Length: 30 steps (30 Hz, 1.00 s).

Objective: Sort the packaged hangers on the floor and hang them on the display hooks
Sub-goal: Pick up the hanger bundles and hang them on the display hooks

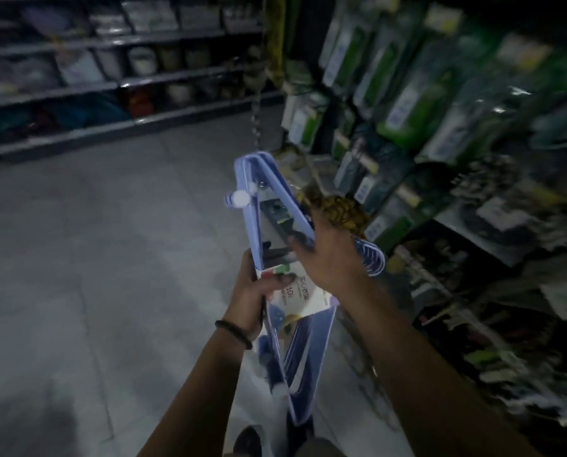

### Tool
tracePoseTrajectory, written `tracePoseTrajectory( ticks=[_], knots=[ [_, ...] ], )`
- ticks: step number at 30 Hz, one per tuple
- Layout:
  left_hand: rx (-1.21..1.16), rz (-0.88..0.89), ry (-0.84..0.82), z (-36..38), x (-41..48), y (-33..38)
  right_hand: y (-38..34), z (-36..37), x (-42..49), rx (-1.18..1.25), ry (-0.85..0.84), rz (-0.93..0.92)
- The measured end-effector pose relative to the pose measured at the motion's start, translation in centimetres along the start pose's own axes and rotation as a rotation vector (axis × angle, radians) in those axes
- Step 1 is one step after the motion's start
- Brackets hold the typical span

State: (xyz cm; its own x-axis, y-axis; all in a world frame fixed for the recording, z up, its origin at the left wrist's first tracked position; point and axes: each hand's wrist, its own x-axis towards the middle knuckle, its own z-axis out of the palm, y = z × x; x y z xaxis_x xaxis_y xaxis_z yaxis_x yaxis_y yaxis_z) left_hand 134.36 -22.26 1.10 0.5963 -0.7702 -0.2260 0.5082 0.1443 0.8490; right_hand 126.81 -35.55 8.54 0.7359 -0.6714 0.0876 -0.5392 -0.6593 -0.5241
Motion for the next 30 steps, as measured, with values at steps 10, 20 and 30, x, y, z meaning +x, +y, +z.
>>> tracePoseTrajectory(
  ticks=[10,20,30],
  knots=[
    [0.227,0.044,-0.313,16.5,-4.0,-3.5,10.5,-13.7,-9.7,0.161,0.296,0.219],
    [0.41,0.099,-0.542,40.7,-12.1,-9.2,25.5,-29.5,-26.3,-0.036,0.64,0.433],
    [0.603,0.368,-0.7,58.5,-18.8,-13.3,31.4,-41.3,-39.8,-0.07,0.847,0.554]
  ],
)
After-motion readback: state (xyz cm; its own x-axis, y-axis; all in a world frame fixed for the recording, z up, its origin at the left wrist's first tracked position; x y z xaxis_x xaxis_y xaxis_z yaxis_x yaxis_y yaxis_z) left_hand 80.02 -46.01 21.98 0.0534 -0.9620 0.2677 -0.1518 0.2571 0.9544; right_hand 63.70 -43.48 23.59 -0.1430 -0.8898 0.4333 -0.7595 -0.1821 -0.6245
